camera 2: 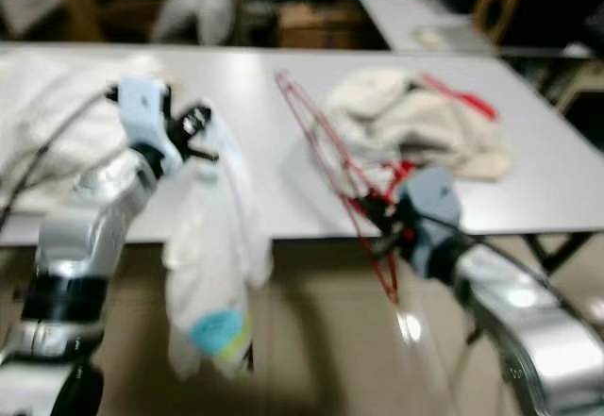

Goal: Hang hanger

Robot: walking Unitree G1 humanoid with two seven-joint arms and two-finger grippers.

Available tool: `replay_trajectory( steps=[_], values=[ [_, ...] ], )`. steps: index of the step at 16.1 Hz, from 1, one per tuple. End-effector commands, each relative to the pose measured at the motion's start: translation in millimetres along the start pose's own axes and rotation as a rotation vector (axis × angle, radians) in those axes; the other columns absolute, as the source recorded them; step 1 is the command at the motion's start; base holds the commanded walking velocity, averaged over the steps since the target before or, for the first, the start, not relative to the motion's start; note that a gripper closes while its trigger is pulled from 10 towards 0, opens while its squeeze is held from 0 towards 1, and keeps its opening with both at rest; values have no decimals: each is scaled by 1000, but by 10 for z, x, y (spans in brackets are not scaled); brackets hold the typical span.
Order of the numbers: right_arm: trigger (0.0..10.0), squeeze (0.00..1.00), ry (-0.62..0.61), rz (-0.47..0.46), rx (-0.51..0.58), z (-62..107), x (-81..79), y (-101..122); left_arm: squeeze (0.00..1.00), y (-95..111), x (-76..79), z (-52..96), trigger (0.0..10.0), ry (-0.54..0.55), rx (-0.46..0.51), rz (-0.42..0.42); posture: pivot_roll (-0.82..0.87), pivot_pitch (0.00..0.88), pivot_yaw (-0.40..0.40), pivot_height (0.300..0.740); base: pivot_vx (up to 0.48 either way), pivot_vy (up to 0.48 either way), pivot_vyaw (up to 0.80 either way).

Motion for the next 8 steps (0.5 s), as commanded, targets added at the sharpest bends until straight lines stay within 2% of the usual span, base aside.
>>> replay_trajectory(
  steps=[1, 3, 5, 8],
  values=[
    [10000, 0, 18, 7, -3, 67, 35, 14, 0, 118, 187, -85, 10000, -63, 32, -18, -55, 0, -5, 740, 319, 0, 0],
    [10000, 0, 174, 97, -8, 240, -63, 71, 0, 298, 165, -223, 10000, -51, 63, -33, -52, 0, -16, 740, 319, 0, 0],
    [10000, 0, 280, 119, -29, 374, -144, 62, 0, 426, 66, -310, 10000, -22, 77, -46, -46, 0, -24, 740, 317, 0, 0],
    [10000, 0, 334, 132, -64, 508, -109, 45, 0, 506, 16, -391, 10000, -7, 81, -57, -36, 0, -22, 740, 319, 0, 0]
  ],
)
Point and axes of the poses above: a point about 5 cm out from each wrist's last joint towards the gripper, its own z axis pointing back from the gripper into the wrist, its own y axis along the axis of the wrist's last joint, x = y × z, the point moved 6 cm from there along -z, pointing out of the wrist towards the gripper, and after that the axes turned 14 degrees about z, right-handed, at the moved point
